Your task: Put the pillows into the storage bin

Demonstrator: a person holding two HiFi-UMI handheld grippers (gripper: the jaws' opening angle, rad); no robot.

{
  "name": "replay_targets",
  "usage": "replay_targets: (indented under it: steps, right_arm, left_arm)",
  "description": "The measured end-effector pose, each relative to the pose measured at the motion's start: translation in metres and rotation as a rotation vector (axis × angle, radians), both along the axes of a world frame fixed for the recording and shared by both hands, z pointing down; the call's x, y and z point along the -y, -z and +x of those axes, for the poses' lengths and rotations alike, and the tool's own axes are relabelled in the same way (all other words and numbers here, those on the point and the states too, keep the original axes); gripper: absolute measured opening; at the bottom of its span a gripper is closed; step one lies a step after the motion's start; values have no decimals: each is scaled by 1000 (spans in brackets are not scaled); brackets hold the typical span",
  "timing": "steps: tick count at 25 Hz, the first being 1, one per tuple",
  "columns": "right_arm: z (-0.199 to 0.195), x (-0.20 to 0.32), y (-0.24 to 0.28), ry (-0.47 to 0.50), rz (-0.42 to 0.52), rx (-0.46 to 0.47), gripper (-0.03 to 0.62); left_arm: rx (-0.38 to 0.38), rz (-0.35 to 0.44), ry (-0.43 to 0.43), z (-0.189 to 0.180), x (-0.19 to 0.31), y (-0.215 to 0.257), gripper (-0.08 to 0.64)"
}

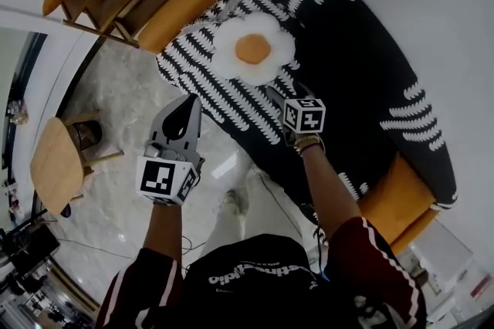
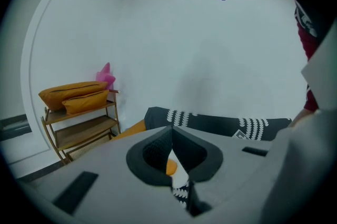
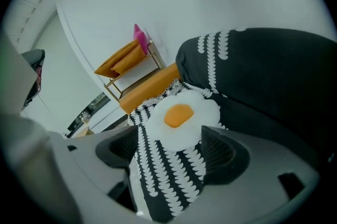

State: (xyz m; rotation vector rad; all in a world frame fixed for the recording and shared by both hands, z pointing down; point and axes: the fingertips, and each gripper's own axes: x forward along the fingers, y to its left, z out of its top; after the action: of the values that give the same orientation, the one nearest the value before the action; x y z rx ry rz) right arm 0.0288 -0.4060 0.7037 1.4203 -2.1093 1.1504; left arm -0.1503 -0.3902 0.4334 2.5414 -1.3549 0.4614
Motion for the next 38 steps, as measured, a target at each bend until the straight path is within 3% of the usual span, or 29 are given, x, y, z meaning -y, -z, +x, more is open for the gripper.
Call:
replay_targets:
  steps: [6, 16, 24, 27, 33, 38]
  right_arm:
    - [-8, 26, -62, -11, -68, 42, 368]
    - [-24, 44, -160, -63, -179, 162, 370]
    - [-32, 68, -167, -84, -184, 227, 367]
    - [-30, 66, -168, -77, -191, 197, 322]
    - [-35, 73, -149, -19, -133, 100, 123]
    - [-46, 76, -109, 15, -80, 64, 84]
  left_arm:
    - [18, -35, -11, 12, 19, -28, 5]
    - [82, -155, 44, -4, 0, -99, 5]
    - [92, -177, 61, -6, -8, -106, 5]
    - [95, -183, 70, -10, -10, -105, 5]
    - [91, -165, 77, -27, -10, -100, 5]
    - [76, -140, 69, -35, -12, -74, 5]
